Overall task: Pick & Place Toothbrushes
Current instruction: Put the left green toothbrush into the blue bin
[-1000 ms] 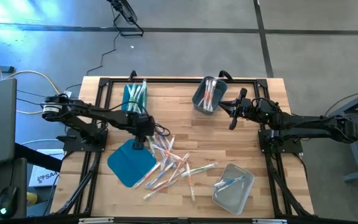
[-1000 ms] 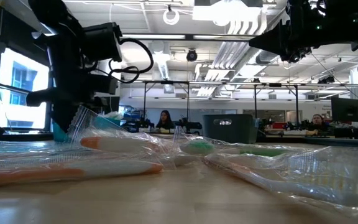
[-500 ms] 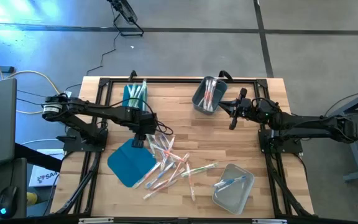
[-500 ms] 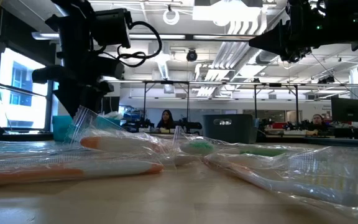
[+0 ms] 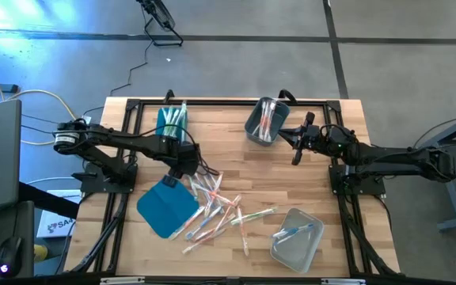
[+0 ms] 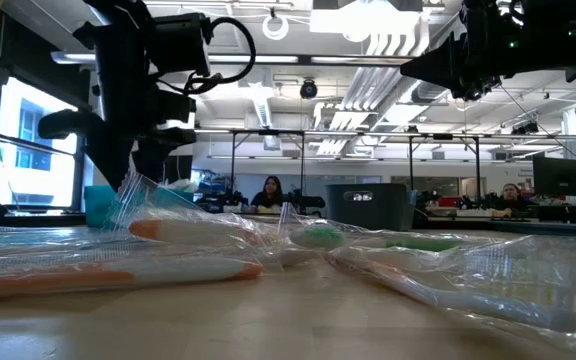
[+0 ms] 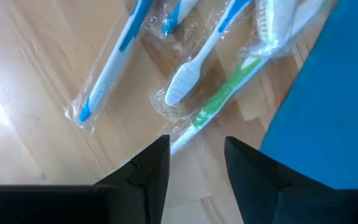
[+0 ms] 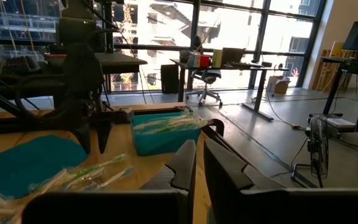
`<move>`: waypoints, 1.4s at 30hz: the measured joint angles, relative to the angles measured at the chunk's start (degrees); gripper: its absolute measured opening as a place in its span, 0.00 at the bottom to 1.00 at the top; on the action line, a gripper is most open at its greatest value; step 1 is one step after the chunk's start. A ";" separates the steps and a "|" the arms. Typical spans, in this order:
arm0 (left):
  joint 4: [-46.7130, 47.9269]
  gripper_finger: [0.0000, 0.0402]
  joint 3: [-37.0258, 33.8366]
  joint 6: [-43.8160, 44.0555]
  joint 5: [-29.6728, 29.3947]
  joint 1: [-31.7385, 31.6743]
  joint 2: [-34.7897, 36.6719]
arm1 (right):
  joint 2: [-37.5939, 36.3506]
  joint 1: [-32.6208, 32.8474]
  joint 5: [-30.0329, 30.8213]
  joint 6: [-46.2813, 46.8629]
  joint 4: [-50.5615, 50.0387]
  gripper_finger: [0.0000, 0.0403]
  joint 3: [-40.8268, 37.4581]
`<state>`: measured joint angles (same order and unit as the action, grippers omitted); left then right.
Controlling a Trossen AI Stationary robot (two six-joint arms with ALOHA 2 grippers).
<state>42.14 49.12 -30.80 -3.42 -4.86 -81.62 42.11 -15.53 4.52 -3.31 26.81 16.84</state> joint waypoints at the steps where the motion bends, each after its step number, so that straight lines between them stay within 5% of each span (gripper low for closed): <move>1: -0.03 0.37 0.00 -1.22 -0.13 0.00 0.00 | 0.00 0.00 0.00 0.00 0.00 0.06 0.00; 12: -0.53 0.37 -0.09 -3.50 -0.50 0.00 -4.10 | -0.01 -0.01 0.00 0.00 -0.03 0.06 0.00; 19: -4.73 0.37 -0.11 -3.46 -6.37 -0.02 -9.72 | 0.00 -0.02 -0.01 0.00 -0.17 0.06 -0.02; 42: -1.47 0.37 0.02 4.03 -0.68 -0.04 -10.21 | 0.00 -0.02 0.01 -1.05 -0.50 0.06 -0.02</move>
<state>40.67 49.15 -26.78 -4.10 -4.91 -91.83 42.11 -15.55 4.54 -4.36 26.30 16.82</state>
